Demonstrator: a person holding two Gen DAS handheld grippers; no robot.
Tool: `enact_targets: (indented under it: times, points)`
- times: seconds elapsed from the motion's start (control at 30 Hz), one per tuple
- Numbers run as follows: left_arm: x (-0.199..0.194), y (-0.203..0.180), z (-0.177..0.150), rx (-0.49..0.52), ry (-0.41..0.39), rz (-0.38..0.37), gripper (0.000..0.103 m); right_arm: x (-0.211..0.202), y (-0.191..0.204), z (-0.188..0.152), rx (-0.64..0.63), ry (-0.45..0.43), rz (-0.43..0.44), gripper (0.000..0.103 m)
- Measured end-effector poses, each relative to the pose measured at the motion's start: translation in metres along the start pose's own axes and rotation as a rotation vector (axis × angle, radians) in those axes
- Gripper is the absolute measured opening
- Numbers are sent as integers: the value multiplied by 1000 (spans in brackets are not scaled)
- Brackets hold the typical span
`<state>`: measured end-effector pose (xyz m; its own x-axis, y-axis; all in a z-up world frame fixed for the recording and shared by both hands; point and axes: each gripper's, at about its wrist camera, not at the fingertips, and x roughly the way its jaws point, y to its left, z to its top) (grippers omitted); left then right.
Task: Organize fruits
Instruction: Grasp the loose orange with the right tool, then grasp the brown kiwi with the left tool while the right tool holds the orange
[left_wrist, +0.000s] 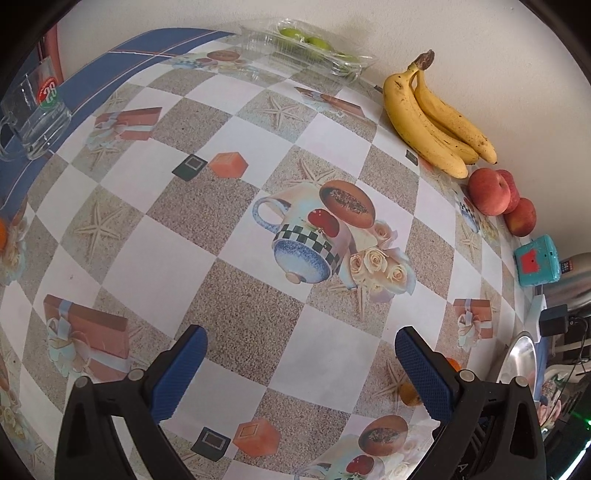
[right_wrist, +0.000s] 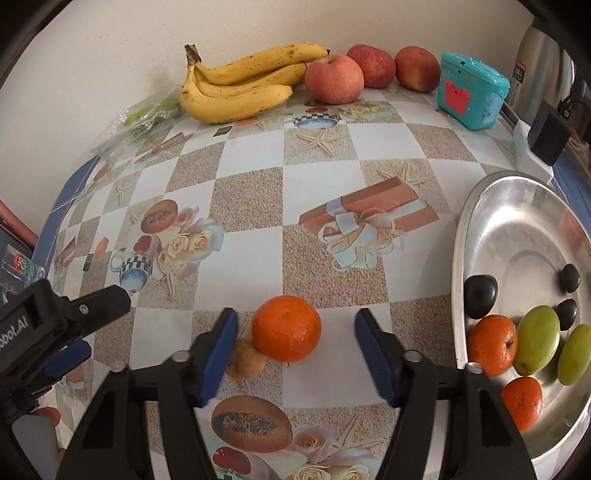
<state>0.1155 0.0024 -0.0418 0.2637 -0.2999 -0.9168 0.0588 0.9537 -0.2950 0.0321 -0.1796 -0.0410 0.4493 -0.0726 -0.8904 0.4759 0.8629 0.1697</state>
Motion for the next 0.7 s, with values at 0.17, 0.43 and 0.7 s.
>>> enact_targets:
  times: [0.17,0.43,0.7]
  points:
    - [-3,-8,-1,33,-5,-19,101,1,-1,0,15,11,28,39]
    - [-7,-16,-3,56,-16,-27,100,-18,3,3,-7,-23,43,39]
    - [-6,-30,-10,100,-9,-18,98,-40,-13,8,0,-51,-7,39]
